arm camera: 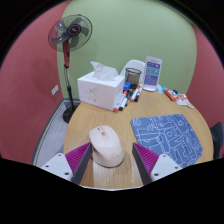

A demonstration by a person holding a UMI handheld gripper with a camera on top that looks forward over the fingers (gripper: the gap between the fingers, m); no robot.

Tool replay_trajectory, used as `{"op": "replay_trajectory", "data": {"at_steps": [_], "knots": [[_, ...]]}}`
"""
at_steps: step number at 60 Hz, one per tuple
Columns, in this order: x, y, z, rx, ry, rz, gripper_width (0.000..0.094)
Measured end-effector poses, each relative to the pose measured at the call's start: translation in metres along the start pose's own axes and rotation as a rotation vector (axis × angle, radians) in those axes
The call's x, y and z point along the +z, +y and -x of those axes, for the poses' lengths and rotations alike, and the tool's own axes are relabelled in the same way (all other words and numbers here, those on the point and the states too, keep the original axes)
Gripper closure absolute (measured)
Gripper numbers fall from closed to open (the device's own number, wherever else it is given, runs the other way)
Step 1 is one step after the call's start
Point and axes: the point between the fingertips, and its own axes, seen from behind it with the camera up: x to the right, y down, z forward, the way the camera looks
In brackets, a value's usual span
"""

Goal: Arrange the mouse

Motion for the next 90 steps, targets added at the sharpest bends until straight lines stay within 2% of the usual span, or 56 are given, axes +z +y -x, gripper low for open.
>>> {"op": "replay_trajectory", "data": {"at_steps": [7,11,16,17,24,30,34,38,48,51,55,62,73,77,87,90], "knots": [[0.020,-0.012,-0.002,0.011,0.001,-0.001,0.0120],[0.029,-0.018,0.000,0.017,-0.012,-0.012,0.0154],[0.036,-0.022,0.009,0.048,-0.055,-0.016,0.0291],[0.038,-0.024,0.011,0.052,-0.066,-0.019,0.0382],[0.040,-0.027,0.011,0.040,-0.080,-0.036,0.0442],[0.036,-0.028,0.012,0.041,-0.105,-0.015,0.0517],[0.023,-0.039,0.014,0.028,-0.125,-0.038,0.0539],[-0.003,-0.066,0.018,0.000,-0.157,-0.101,0.0548],[-0.108,-0.176,-0.003,0.039,-0.256,-0.349,0.0552],[-0.128,-0.203,-0.027,0.055,-0.248,-0.413,0.0552],[-0.134,-0.221,-0.072,0.065,-0.209,-0.446,0.0552],[-0.089,-0.190,-0.154,0.077,-0.120,-0.371,0.0553],[0.003,-0.065,-0.206,0.040,-0.121,-0.142,0.0551],[0.018,-0.041,-0.212,0.019,-0.112,-0.112,0.0543],[0.039,-0.004,-0.218,0.038,-0.115,-0.034,0.0424],[0.038,-0.008,-0.220,0.017,-0.106,-0.057,0.0385]]}}
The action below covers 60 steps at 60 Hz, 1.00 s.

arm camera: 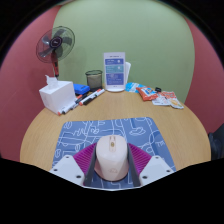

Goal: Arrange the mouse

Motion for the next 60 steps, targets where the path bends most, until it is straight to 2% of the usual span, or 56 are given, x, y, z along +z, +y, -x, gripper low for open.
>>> {"op": "replay_trajectory", "data": {"at_steps": [2,3,6,8,20,31,44,60], "knots": [[-0.003,0.000,0.000,-0.015,0.005,0.008,0.0276],[-0.006,-0.001,0.000,-0.020,0.004,0.010,0.0290],[-0.017,-0.006,0.003,-0.035,0.000,0.001,0.0076],[-0.027,-0.012,0.002,-0.036,0.009,-0.013,0.0109],[-0.119,-0.044,0.005,-0.027,0.059,-0.095,0.0095],[-0.236,-0.053,0.021,-0.023,0.111,-0.176,0.0096],[-0.339,-0.018,0.046,-0.028,0.142,-0.191,0.0097],[-0.389,0.020,0.057,-0.025,0.164,-0.184,0.0098]]}}
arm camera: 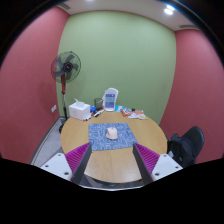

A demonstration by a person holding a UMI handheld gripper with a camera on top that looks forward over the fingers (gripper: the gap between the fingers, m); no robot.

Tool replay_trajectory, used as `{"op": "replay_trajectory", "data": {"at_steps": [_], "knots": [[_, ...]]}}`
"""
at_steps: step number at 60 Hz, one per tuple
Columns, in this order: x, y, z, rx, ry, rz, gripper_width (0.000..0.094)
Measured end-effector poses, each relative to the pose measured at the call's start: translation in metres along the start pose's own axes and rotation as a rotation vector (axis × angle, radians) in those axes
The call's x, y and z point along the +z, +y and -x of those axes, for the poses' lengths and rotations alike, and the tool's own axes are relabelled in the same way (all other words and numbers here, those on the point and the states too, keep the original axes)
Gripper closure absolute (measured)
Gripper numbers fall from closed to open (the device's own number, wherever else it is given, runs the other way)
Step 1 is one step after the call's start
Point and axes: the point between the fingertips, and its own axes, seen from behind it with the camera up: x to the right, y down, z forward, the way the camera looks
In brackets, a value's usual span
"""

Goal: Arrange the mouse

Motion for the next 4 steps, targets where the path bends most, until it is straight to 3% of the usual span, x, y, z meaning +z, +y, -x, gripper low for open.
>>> {"op": "replay_trajectory", "data": {"at_steps": [4], "knots": [[-0.0046,0.0023,-0.0008,0.004,0.002,0.003,0.0099]]}}
